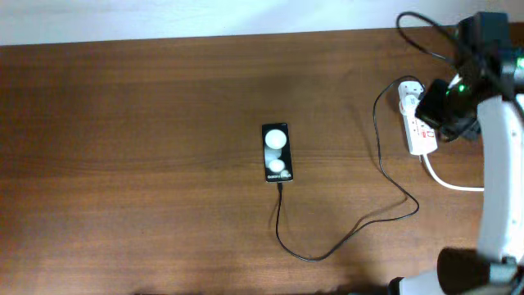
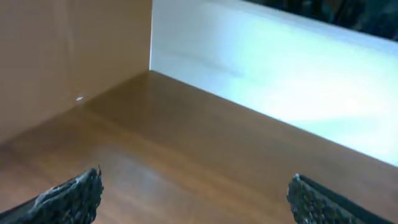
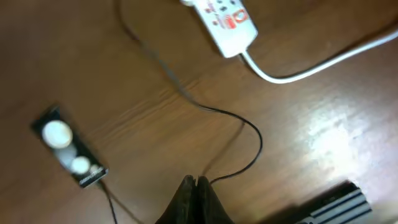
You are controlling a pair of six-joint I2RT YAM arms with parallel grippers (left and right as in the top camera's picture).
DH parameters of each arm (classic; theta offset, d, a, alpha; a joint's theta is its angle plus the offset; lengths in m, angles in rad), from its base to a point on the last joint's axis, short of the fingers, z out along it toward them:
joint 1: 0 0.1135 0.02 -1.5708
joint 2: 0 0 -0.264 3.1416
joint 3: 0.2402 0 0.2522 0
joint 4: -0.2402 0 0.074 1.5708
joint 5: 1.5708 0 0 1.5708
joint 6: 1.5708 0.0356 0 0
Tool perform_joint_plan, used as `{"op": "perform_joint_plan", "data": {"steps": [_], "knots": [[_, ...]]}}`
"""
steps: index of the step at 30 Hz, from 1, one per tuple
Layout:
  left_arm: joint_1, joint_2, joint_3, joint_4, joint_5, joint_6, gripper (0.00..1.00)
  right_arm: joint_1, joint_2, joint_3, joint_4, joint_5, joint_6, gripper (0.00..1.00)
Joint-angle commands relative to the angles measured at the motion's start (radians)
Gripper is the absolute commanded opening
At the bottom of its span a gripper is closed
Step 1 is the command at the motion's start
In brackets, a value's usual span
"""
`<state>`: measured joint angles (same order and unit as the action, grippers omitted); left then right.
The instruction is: Plug charger to phone and switch on socket
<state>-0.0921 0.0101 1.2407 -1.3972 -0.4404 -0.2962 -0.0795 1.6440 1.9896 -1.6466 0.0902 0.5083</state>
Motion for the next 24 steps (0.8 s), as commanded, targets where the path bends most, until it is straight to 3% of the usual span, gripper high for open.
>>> {"op": "perform_joint_plan", "data": {"steps": [1,8,13,21,24], "knots": [[0.003,-0.003,-0.073,0.125,0.035,-0.006,0.99,0.098,-0.098,-0.003,-0.027,0.065,-0.008,0.04],[0.003,-0.003,-0.523,0.565,0.135,-0.006,0.99,0.133,-0.290,-0.036,-0.052,0.068,-0.008,0.04],[0.003,-0.003,-0.852,0.916,0.143,-0.006,0.99,0.133,-0.435,-0.220,-0.036,0.069,-0.008,0.04],[0.003,-0.002,-1.199,1.281,0.183,-0.005,0.99,0.133,-0.634,-0.222,-0.052,0.067,-0.011,0.04],[0.003,0.002,-1.220,1.314,0.183,-0.005,0.99,0.133,-0.655,-0.223,-0.052,0.044,-0.034,0.04]]}}
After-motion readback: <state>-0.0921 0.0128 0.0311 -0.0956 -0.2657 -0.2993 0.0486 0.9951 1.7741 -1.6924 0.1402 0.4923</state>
